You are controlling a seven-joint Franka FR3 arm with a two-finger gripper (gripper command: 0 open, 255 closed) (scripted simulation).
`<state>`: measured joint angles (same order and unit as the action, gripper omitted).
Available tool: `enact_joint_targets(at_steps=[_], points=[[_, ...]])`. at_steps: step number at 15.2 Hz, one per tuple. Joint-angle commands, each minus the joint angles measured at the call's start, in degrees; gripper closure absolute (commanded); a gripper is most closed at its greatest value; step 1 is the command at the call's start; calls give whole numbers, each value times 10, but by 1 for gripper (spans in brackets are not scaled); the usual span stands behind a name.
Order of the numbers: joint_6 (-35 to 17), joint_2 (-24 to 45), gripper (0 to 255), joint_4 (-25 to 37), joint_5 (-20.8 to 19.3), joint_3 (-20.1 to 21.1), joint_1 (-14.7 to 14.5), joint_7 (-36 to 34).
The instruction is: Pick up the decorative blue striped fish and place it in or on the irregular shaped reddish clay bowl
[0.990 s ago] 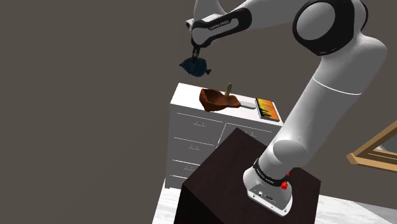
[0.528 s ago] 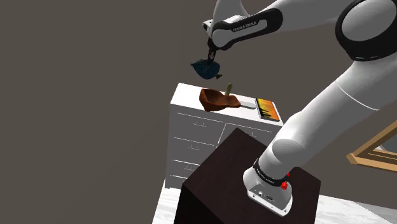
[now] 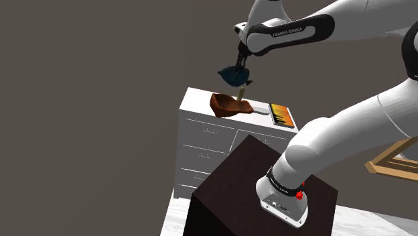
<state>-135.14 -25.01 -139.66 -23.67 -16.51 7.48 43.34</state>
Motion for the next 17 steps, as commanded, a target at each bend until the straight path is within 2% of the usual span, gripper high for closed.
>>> enact_joint_targets(at_steps=[1,17], points=[[-12,-2,255,-13,-4,-3,3,0],[-149,66,255,-85,-45,-13,22,-42]])
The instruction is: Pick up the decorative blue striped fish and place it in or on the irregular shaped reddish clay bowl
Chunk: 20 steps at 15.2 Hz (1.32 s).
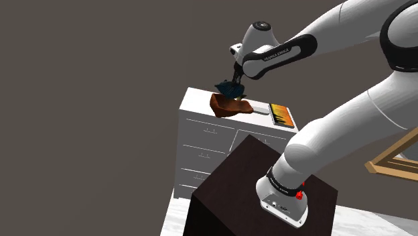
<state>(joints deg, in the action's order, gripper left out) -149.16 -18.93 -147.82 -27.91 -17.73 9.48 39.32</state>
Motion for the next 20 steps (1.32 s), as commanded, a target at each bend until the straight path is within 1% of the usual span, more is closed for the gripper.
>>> enact_joint_targets(at_steps=[1,3,10,11,16,20], points=[[-18,11,255,-7,-6,-1,3,-6],[-38,24,255,-13,-14,-2,7,-13],[-38,24,255,-13,-14,-2,7,-13],[-38,24,0,-13,-14,-2,7,-13],[-38,24,0,-14,-14,-2,7,-13],[49,-58,0,-12,3,14,-3,-2]])
